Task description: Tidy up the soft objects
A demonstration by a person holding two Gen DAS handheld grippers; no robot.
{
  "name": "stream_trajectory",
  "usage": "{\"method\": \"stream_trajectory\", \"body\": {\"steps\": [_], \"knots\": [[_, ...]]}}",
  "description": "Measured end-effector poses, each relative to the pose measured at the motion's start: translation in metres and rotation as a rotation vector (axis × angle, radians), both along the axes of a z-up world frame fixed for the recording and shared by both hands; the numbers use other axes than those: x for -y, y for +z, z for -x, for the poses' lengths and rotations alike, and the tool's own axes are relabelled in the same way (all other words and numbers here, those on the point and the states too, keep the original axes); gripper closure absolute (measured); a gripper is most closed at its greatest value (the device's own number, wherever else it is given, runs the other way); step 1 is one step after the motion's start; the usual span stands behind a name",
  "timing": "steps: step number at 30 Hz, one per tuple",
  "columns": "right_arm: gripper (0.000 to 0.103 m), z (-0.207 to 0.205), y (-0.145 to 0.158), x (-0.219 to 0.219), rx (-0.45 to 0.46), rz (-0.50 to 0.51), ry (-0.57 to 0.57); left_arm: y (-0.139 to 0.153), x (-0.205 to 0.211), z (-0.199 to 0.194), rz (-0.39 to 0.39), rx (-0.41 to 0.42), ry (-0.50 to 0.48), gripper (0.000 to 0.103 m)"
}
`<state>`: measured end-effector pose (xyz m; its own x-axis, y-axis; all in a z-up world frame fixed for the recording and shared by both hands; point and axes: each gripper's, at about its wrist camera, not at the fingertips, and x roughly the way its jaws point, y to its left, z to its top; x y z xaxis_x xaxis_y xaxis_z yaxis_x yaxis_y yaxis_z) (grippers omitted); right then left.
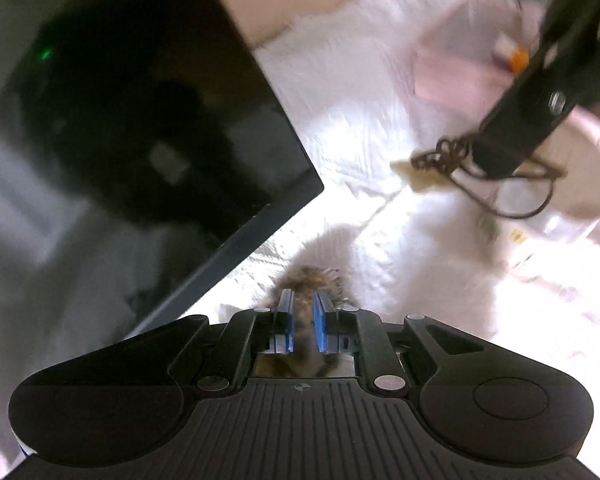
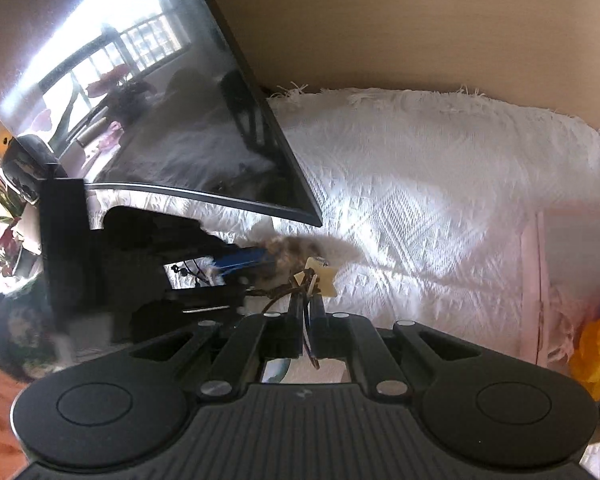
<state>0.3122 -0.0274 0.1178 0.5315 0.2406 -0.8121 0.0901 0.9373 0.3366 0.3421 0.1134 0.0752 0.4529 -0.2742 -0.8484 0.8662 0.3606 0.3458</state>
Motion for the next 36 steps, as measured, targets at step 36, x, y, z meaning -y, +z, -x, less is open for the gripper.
{"method": "stream_trajectory", "body": {"steps": [36], "knots": [[0.1, -0.041, -0.052, -0.012, -0.118, -0.013, 0.034, -0.027, -0.006, -0.049, -0.025, -0.121, -0.017, 0.084]]}}
